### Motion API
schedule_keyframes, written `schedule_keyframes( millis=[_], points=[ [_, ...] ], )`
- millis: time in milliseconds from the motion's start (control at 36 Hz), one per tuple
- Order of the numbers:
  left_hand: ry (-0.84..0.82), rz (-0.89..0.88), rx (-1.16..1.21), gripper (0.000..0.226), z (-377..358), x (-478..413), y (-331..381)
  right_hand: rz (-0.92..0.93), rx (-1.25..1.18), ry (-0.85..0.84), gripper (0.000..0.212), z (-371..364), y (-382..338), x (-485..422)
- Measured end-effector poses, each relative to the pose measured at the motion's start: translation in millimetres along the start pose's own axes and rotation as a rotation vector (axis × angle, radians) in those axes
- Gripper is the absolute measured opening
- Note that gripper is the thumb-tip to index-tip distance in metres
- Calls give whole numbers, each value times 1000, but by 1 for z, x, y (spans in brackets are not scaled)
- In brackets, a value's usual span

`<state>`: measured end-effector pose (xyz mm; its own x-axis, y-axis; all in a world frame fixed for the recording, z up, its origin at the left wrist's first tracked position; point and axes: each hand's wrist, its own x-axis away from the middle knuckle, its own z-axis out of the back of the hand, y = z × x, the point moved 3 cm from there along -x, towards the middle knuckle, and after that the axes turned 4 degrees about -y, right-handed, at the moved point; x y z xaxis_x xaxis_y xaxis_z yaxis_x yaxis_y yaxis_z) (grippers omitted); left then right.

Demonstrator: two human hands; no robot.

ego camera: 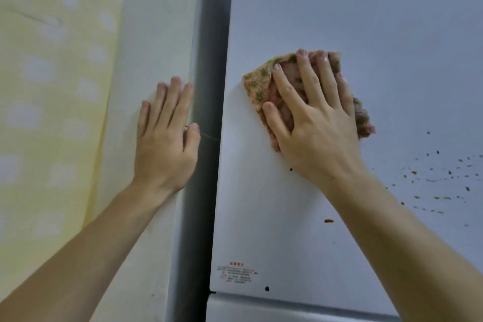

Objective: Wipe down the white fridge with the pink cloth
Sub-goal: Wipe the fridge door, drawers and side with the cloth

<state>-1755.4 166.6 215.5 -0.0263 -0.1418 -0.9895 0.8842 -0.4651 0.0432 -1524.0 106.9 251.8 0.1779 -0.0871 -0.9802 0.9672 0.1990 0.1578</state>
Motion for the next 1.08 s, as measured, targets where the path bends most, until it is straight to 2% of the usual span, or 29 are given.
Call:
schedule_keyframes(
  millis=[139,250,361,583,750,889,972,1083],
  points=[
    [28,5,-12,70,-2,0,0,14,92,-52,62,-6,-10,-19],
    [34,6,1,70,-3,0,-1,-7,94,-30,61,-12,-20,-19],
    [28,-1,28,73,-2,0,-2,15,46,26,58,-22,-34,5],
    [1,-46,33,72,1,1,-8,52,-26,-33,62,-33,-58,83],
    [28,-65,11,74,-1,0,-8,105,47,-41,71,-21,-47,37],
    [36,-70,16,76,0,1,-8,56,59,-52,76,-25,-50,-18],
    [23,-73,13,75,0,0,-9,27,44,-47,73,-29,-54,-21],
    [18,-71,23,74,1,2,-9,-14,6,43,68,-36,-57,3]
  ],
)
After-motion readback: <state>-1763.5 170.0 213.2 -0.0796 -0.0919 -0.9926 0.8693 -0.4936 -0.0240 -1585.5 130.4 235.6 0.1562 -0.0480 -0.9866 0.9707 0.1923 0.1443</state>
